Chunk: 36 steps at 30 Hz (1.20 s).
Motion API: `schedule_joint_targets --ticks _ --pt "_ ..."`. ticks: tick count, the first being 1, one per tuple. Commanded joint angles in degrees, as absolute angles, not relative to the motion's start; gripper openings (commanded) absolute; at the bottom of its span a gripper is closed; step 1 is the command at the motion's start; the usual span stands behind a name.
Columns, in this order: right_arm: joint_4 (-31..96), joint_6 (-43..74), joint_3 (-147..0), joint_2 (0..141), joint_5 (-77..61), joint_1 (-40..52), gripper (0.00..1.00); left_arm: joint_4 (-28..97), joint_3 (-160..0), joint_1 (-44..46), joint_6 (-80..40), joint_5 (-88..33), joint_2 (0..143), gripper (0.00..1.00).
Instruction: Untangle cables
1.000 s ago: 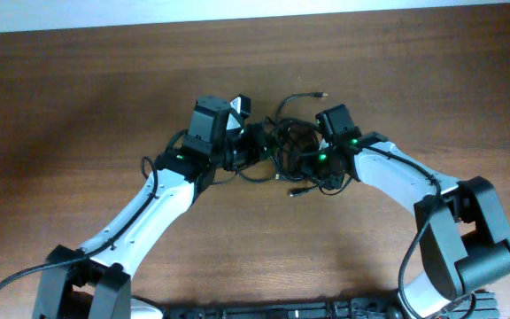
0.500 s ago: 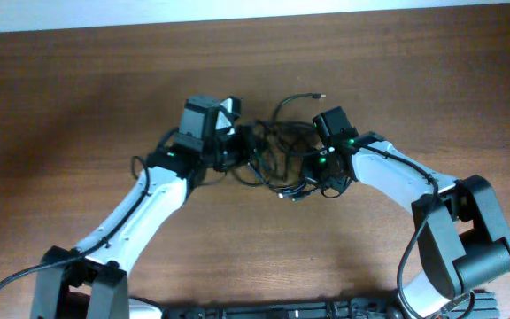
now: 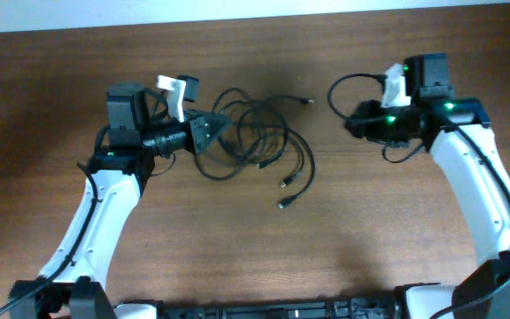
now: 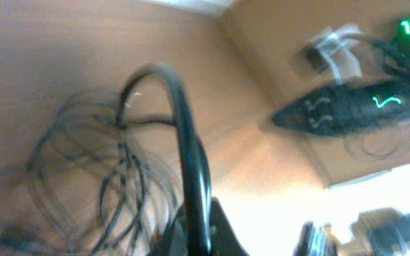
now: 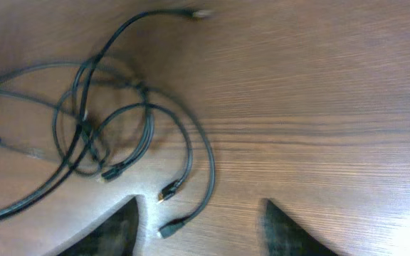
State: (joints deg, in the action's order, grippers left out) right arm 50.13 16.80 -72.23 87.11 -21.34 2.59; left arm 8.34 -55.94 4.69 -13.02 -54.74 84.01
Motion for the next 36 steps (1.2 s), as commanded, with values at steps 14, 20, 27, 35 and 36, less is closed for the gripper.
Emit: schedule_joint_targets --ticks 14,20,27,35,36 --pt "43.88 26.96 -72.55 100.60 4.01 12.67 0.04 11.38 -56.42 10.24 -10.17 -46.28 80.51 0.00" --pt "53.30 23.81 -75.83 96.62 5.85 5.48 0.04 21.71 -57.58 10.24 -2.68 -16.67 65.73 0.04" --pt "60.75 21.23 -91.29 85.49 4.49 4.10 0.04 13.32 -64.69 10.26 -5.72 -41.47 61.30 0.45" --pt "65.19 8.99 -90.56 89.10 -20.45 7.90 0.54 38.83 -64.66 10.22 -10.57 1.10 71.16 0.50" --pt "65.21 6.48 -90.54 89.86 -20.95 10.39 0.62 41.06 -64.66 9.85 -13.65 4.10 72.53 0.51"
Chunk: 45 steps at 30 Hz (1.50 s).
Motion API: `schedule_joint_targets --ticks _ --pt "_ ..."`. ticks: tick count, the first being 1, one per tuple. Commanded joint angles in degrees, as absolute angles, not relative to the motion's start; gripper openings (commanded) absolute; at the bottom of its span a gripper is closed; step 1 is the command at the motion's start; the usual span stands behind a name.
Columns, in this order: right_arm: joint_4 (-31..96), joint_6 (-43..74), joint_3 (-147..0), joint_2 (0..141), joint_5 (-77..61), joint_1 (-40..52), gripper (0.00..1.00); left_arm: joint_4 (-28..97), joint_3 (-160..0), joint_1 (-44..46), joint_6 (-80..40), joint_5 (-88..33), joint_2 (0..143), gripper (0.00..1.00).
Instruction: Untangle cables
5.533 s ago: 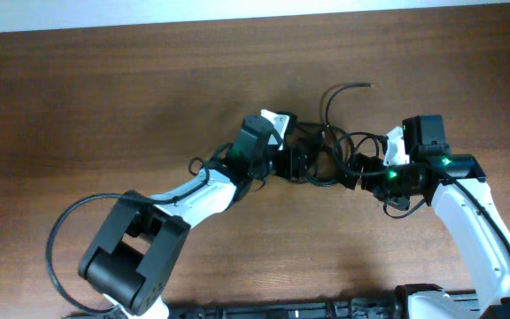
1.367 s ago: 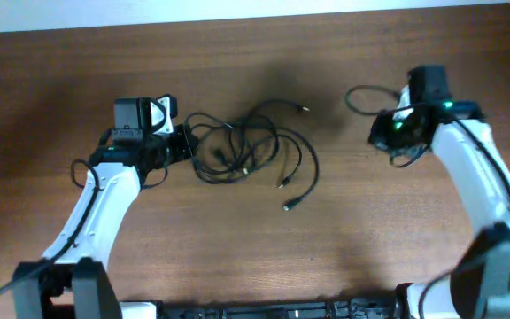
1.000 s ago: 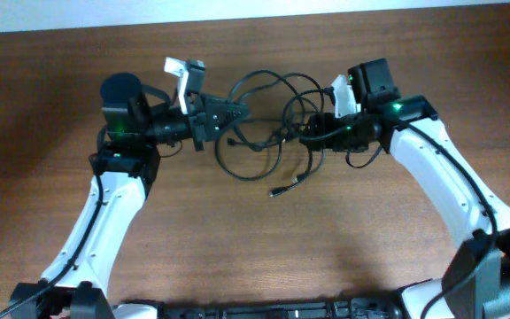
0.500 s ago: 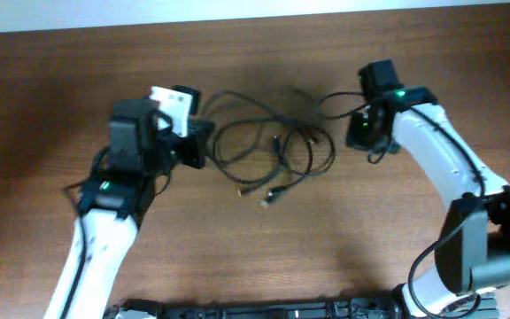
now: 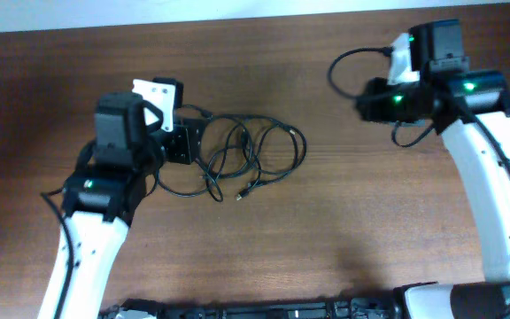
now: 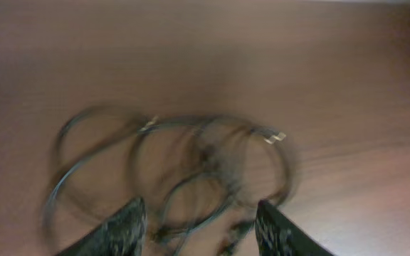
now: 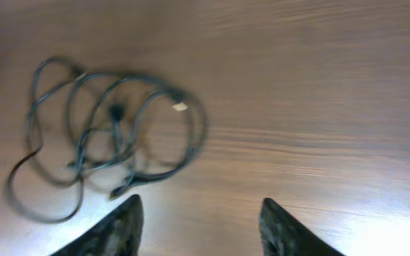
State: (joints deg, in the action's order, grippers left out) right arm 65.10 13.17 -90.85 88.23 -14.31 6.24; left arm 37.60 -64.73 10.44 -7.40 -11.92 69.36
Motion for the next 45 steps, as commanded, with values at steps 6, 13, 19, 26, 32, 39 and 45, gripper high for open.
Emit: schedule_joint_targets --ticks 6,13,19,26,32,39,45 --pt "62.33 1.26 -90.54 99.88 -20.99 30.15 0.76 45.98 -64.66 -4.67 -23.14 3.03 77.71 0.64" --pt "50.22 1.30 -90.54 113.10 -20.62 44.82 0.70 46.19 -64.64 -9.41 -23.14 2.33 83.64 0.68" --pt "48.18 3.79 -91.96 115.92 -20.80 45.04 0.04 47.48 -64.66 -9.39 -23.14 2.33 83.64 0.70" --pt "70.11 -0.21 -129.93 103.35 -34.50 26.06 0.04 47.24 -64.66 -9.39 -23.14 -2.92 83.64 0.70" --pt "70.67 -0.03 -151.15 98.67 -37.01 21.04 0.04 41.85 -64.66 -3.73 -23.09 -8.19 83.64 0.66" --pt "70.13 2.39 -150.80 97.47 -9.06 4.93 0.04 39.53 -64.66 2.37 -22.65 -7.75 83.64 0.70" --pt "87.53 4.97 -143.90 108.49 -2.48 -15.84 0.04 39.99 -64.66 2.37 -22.65 -7.75 83.64 0.70"
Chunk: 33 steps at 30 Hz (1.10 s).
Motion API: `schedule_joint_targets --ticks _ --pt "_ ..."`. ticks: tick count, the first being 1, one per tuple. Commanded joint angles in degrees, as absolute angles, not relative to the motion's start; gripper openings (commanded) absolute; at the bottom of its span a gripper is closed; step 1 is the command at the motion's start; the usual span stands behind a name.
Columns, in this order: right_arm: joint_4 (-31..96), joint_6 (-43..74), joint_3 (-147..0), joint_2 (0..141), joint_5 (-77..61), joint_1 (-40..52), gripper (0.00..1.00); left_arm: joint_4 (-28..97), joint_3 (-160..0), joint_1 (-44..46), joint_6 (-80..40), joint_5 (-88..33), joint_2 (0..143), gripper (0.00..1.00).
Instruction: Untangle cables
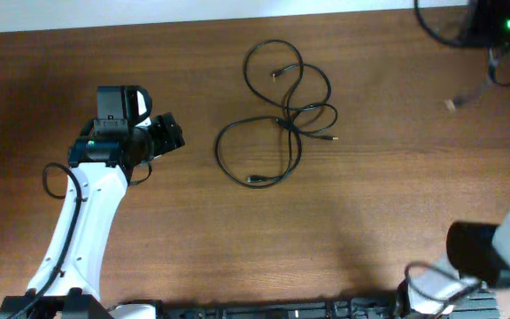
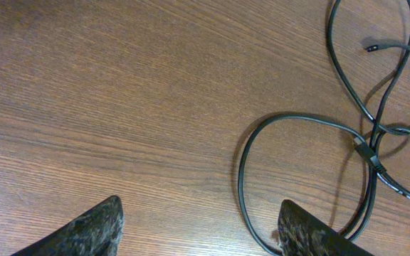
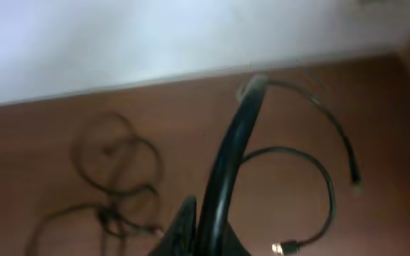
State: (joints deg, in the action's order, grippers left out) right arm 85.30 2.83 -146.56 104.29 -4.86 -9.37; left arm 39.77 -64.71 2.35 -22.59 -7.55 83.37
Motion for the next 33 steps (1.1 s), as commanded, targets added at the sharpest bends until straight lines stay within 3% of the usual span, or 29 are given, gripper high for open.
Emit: schedule_joint_targets --ticks 1,3,4,5,6,7,10,12,15,21,23,24,25,26,30,33 --pt "88.71 4.97 -142.19 110.67 -3.38 -19.53 0.04 39.97 -64.64 2.37 -22.65 -7.75 83.64 0.70" --pt "88.79 4.95 -138.10 112.33 -7.11 -24.12 0.29 39.97 -64.66 2.37 -22.65 -7.75 83.64 0.70" --pt "88.73 4.97 -136.46 112.62 -7.20 -25.50 0.31 39.97 -64.64 2.37 -22.65 -7.75 83.64 0.70" --pt "88.79 4.95 -135.15 112.73 -12.21 -26.59 0.59 39.97 -64.64 2.37 -22.65 -7.75 83.64 0.70" --pt "89.34 4.93 -134.72 112.73 -18.87 -26.70 0.72 39.92 -64.64 2.37 -22.65 -7.75 83.64 0.70" --pt "91.11 1.58 -134.06 112.73 -26.89 -25.15 0.75 39.92 -64.64 2.37 -22.65 -7.75 83.64 0.70" --pt "92.36 -2.15 -127.76 112.90 -25.87 -15.18 0.75 39.94 -64.64 2.37 -22.65 -7.75 83.64 0.70" --pt "86.32 0.99 -118.19 112.90 -25.91 -9.13 0.75 39.94 -64.64 2.37 -22.65 -7.75 83.64 0.70" --pt "68.20 8.86 -99.57 112.90 -25.91 -0.99 0.75 39.94 -64.64 2.37 -22.65 -7.75 83.64 0.70" --pt "36.53 28.23 -78.28 112.90 -18.52 7.62 0.70 41.21 -64.64 2.37 -22.63 -7.75 83.64 0.70" --pt "29.98 30.98 -75.79 112.90 -17.91 8.97 0.63 41.52 -64.64 2.37 -22.65 -7.75 83.64 0.70" --pt "27.11 32.03 -75.75 112.99 -17.72 9.34 0.43 41.65 -64.64 2.37 -22.65 -7.75 83.64 0.70" --pt "23.92 32.01 -75.75 112.99 -17.72 9.80 0.11 41.69 -64.64 2.37 -22.65 -7.75 83.64 0.70" --pt "23.05 32.01 -75.75 112.97 -19.20 9.80 0.04 41.74 -64.64 2.37 -22.65 -7.75 83.64 0.70" --pt "27.24 21.23 -79.79 109.62 -28.40 8.99 0.04 42.15 -64.64 2.37 -22.65 -7.75 83.64 0.70" --pt "48.14 5.56 -99.83 101.19 -34.26 8.88 0.04 42.04 -64.62 2.37 -22.65 -7.75 83.64 0.70"
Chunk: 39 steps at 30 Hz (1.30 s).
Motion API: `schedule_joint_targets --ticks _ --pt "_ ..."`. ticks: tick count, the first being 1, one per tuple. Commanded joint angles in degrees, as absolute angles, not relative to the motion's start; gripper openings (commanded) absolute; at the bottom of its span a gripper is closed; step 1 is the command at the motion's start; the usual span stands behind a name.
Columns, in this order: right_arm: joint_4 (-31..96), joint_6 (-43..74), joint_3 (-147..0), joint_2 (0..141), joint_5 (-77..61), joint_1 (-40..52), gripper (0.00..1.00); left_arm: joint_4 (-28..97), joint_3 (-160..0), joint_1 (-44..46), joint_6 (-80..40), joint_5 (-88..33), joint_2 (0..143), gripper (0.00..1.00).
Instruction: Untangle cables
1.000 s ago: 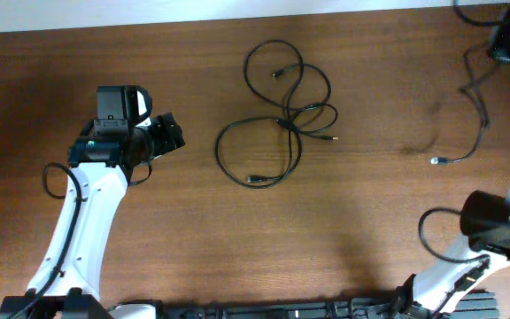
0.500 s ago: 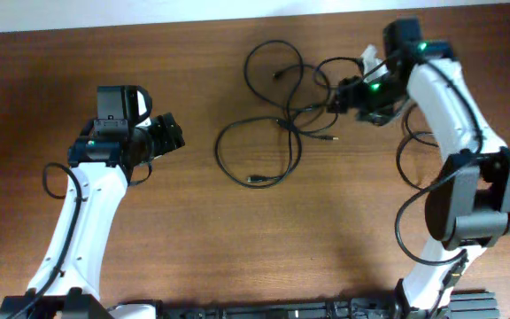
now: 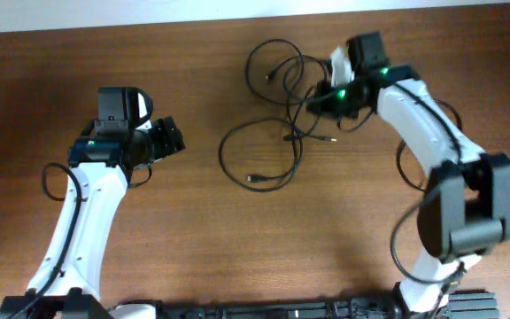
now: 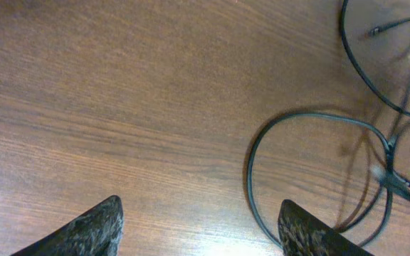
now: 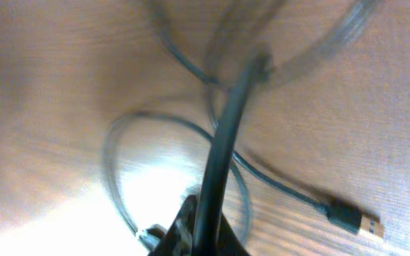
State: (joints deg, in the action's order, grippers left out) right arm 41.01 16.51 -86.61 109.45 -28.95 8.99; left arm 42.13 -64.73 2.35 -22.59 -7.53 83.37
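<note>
Thin black cables lie in a loose tangle (image 3: 292, 115) at the table's middle back; a big loop (image 4: 250, 167) and a plug end show in the left wrist view. My right gripper (image 3: 320, 99) is at the tangle's right side, shut on a black cable (image 5: 226, 135) that runs up from its jaws (image 5: 203, 238). A USB plug (image 5: 354, 224) lies below it. My left gripper (image 3: 172, 137) hangs open left of the tangle, its fingers (image 4: 95, 227) apart over bare wood, touching nothing.
The brown wooden table (image 3: 237, 248) stretches out in front of the tangle. A pale wall edge runs along the back. The right arm's own black lead (image 3: 403, 168) loops beside its white link.
My right gripper was at the far right back corner, shut on a cable with its end hanging free; now it is at the tangle's right side, still shut on a cable. The tangle has shifted slightly.
First my left gripper was shut on a cable at the tangle's left and the right was open. Then both were open, the tangle bunched by the left. Later the tangle lay spread at mid table, the right holding a cable far right. Now it is at the tangle.
</note>
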Motion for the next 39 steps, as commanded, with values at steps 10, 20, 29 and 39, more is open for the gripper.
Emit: schedule_joint_targets --ticks 10,20,29,39 --pt "64.66 0.43 -145.05 94.24 -37.17 8.95 0.04 37.32 -64.60 3.29 -22.41 -19.51 83.64 0.82" --pt "29.61 13.41 -145.03 94.21 -39.88 8.99 0.04 22.72 -64.55 15.46 -19.59 -45.45 83.68 0.99" --pt "44.16 14.90 -145.01 94.65 -11.33 8.93 0.04 21.78 -64.55 21.71 -15.70 -36.91 84.86 0.99" --pt "97.32 21.82 -144.57 111.72 14.98 -11.42 0.77 26.70 -64.55 21.71 -15.70 -31.64 89.14 0.99"
